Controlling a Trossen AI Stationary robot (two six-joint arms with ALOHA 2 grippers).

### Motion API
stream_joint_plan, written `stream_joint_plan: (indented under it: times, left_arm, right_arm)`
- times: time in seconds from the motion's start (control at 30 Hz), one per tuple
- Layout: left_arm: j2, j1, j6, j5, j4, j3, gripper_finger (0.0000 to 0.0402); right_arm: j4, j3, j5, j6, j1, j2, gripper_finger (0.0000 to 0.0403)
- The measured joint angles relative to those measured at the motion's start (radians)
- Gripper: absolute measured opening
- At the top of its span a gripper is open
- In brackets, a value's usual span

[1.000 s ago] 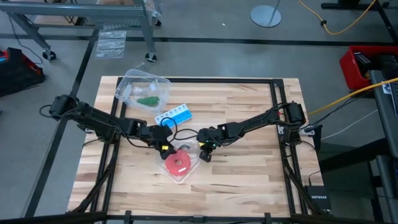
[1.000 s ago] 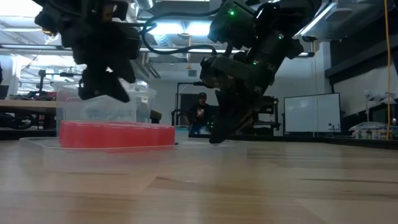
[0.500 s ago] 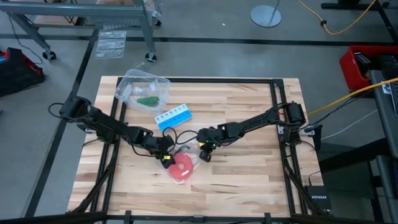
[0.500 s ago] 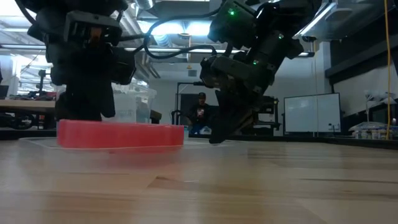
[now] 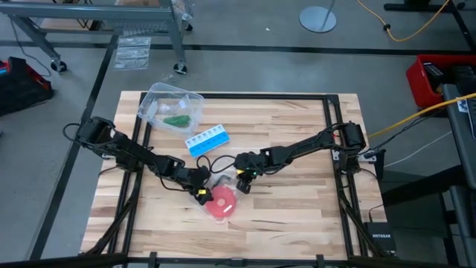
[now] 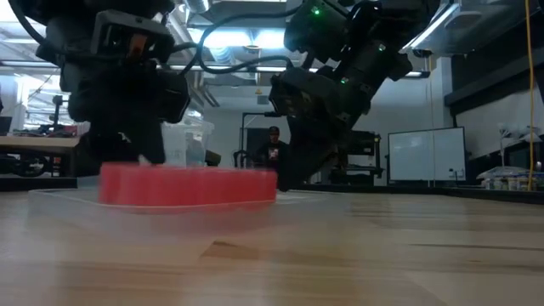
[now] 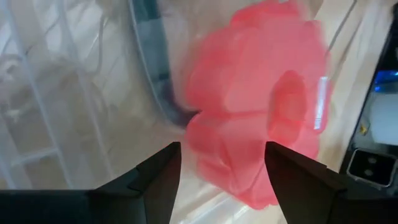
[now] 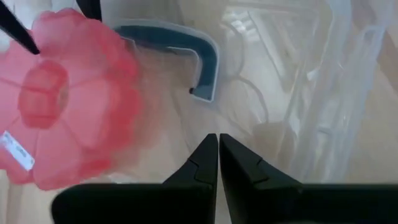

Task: Roll bandage
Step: Remove the pill organizer from the lid

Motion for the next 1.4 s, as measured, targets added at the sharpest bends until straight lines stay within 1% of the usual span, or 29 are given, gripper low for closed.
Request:
stream_joint_plan:
  times: [0.1, 0.3, 0.6, 0.8, 0.93, 1.1, 1.2, 1.4]
  left_arm:
    - [0.000, 0.000, 0.003, -0.018, 0.039, 0.000, 0.0224]
    - [0.013, 0.004, 0.004, -0.033, 0.051, 0.000, 0.0224]
    - [0.094, 0.002, -0.026, -0.006, 0.167, 0.001, 0.0224]
    - [0.124, 0.002, -0.022, -0.002, 0.235, 0.000, 0.0224]
    - [0.139, 0.003, 0.015, -0.003, 0.277, -0.001, 0.0224]
    - [0.156, 0.008, 0.090, -0.007, 0.372, -0.002, 0.0224]
    - [0.155, 0.020, 0.127, -0.040, 0.411, 0.002, 0.0224]
    - [0.155, 0.056, 0.149, -0.035, 0.445, 0.001, 0.0224]
  right_arm:
    - [0.003, 0.000, -0.002, 0.001, 0.001, 0.000, 0.0021]
    - [0.006, 0.000, -0.014, 0.021, 0.001, 0.021, 0.0021]
    - [0.017, 0.004, -0.043, 0.056, 0.007, 0.064, 0.0021]
    - [0.020, 0.003, -0.020, 0.067, 0.019, 0.066, 0.0021]
    - [0.036, 0.002, -0.010, 0.078, 0.021, 0.068, 0.0021]
    - [0.055, 0.001, 0.001, 0.078, 0.020, 0.070, 0.0021]
    - [0.066, 0.001, 0.005, 0.083, 0.021, 0.072, 0.0021]
    - [0.067, 0.001, 0.004, 0.097, 0.021, 0.072, 0.0021]
